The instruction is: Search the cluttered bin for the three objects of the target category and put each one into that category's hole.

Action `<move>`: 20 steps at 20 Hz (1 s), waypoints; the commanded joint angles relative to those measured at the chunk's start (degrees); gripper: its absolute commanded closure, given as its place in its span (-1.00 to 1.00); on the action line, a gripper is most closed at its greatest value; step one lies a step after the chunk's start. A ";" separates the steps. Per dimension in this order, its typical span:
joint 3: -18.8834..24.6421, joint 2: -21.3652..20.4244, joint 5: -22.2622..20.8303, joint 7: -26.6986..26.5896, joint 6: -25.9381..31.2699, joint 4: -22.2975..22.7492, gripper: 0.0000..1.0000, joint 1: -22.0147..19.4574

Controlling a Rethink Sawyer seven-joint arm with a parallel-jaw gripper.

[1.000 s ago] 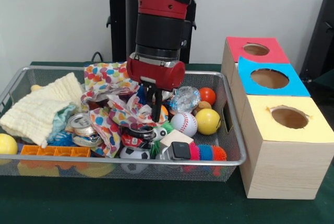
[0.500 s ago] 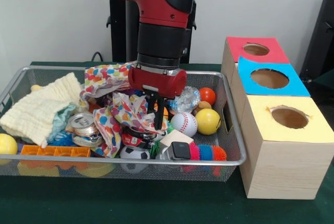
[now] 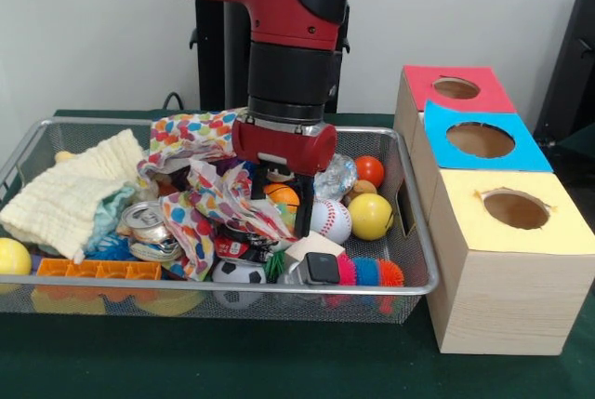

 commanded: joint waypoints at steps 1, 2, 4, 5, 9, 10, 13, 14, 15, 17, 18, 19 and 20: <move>5.35 1.24 -3.43 0.82 8.44 -3.83 -1.00 -2.07; 5.27 1.21 -3.47 1.03 8.59 -3.87 -1.00 -2.02; 5.00 1.05 -3.50 1.79 8.26 -3.77 -1.00 -1.75; 4.72 0.60 -3.36 2.36 8.09 -3.63 -1.00 -1.46; 3.44 -2.45 -2.24 3.41 11.37 -3.39 -1.00 -0.21; 2.30 -4.50 -1.77 3.79 13.38 -2.80 -1.00 0.90; -0.36 -9.75 -0.71 5.69 19.49 1.12 -1.00 3.40; -1.11 -11.03 -0.50 6.55 20.19 2.46 -1.00 4.22; -1.61 -12.27 -0.44 7.27 20.57 3.78 -1.00 4.74; -2.05 -13.98 -0.28 8.51 20.69 6.09 -1.00 5.42; -2.09 -14.45 -0.22 8.82 20.79 6.67 -1.00 5.58; -2.34 -14.91 -0.27 8.98 21.02 7.05 -1.00 5.77; -2.55 -14.94 -0.38 9.12 20.78 7.19 -1.00 6.02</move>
